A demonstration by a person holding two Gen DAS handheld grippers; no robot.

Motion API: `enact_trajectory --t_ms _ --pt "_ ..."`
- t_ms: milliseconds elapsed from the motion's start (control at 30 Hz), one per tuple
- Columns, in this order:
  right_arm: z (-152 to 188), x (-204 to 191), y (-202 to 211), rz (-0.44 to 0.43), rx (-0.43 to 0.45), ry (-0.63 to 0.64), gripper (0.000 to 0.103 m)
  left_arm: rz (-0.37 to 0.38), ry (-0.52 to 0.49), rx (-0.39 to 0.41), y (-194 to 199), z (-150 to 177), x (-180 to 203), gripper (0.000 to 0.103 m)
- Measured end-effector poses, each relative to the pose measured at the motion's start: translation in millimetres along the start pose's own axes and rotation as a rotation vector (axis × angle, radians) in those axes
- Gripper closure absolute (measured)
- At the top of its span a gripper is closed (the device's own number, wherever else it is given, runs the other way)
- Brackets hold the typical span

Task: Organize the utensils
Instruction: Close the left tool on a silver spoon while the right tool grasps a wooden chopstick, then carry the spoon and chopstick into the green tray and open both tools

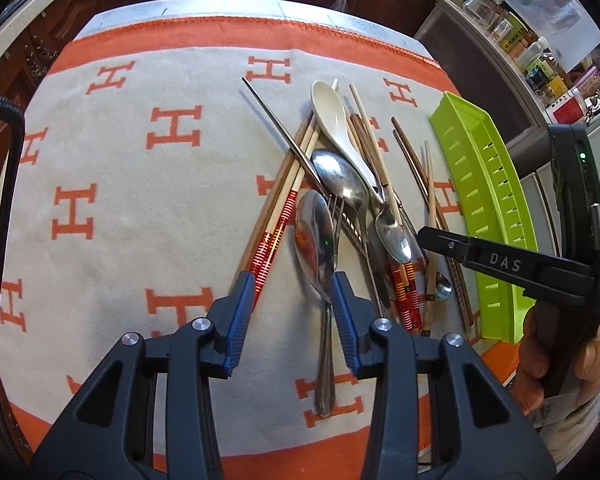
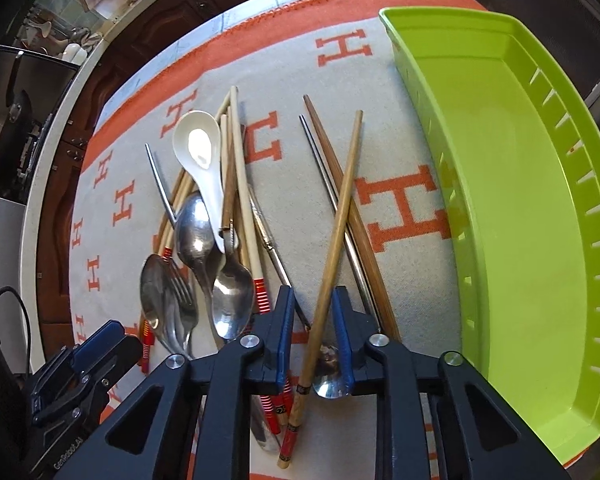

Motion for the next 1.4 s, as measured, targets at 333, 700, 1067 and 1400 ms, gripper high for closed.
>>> enact_trajectory --t_ms 333,700,1067,1400 --pt "10 9 7 -0.033 0.04 -0.009 0.096 -0.051 0.036 0.01 -17 -5 6 0.067" --pt "32 26 49 -0.098 0.085 0.021 0.096 -0.097 0.088 0.05 -33 -13 3 0.1" --pt "40 70 113 -0.189 0.164 0.015 0.096 -0.092 0.055 0.079 -6 -8 21 0.101" --pt "21 145 166 -0.076 0.284 0.014 0.096 0.046 -0.117 0.12 40 -12 125 0.101"
Point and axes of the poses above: each gripper's, at about its wrist camera, not at the fingertips, and y roughly against the way its jaws point, x to its right, z to its underside, the point moved 2 cm from there along -y, roughly the way its jaws point, and after that the axes turned 5 degrees about z, right-handed, at the moved point
